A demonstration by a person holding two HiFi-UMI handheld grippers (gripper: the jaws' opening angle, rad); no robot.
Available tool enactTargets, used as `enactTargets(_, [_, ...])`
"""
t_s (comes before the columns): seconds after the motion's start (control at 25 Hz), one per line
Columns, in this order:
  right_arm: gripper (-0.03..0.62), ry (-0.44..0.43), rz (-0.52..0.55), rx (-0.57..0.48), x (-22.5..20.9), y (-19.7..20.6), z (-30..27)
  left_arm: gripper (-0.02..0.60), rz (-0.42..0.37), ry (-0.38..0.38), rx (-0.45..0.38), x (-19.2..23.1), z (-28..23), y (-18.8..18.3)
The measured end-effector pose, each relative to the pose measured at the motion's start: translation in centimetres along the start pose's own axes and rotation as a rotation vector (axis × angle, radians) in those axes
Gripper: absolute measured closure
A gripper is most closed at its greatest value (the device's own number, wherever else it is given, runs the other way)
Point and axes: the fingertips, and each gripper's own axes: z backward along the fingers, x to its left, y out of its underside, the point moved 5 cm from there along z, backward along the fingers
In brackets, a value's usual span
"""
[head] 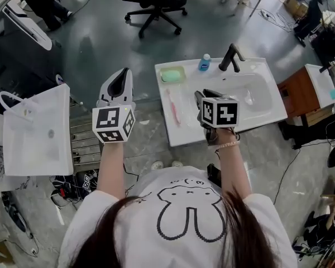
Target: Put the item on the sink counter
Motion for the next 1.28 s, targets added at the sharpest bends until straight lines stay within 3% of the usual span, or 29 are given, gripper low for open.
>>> enactTargets(0.16, [0.512, -0.014, 0.008, -0.104, -0.8, -1.2, 1.7, 0.571, -0.022, 0.012, -0.011, -1.0, -0.1, -0.6])
enactTargets(0.36, [0.553, -0.011, 0.090, -0.315, -1.5, -3.9, 4.5, 0.569, -0.037, 0.011, -0.025, -1.6, 0.1, -1.5])
enactTargets(0.68, [0.562, -0.059, 0.268, -0.596, -0.2, -7.3, 9.4, 0.571, -0.065, 0.004, -0.071, -2.0, 1.1, -3.0])
enactTargets(0.96, [0.562, -0.005, 0.381, -0.819, 1.2, -8.9, 13.2, 0.570, -0.126, 0.007, -0.118, -2.2, 1.9, -5.0])
enactTargets(1.28, [0.563, 0.038, 0.378, -0.884, 0.9, -10.3, 15.2, 0.571, -0.155, 0.002, -0.169, -1.8, 2.1, -6.9])
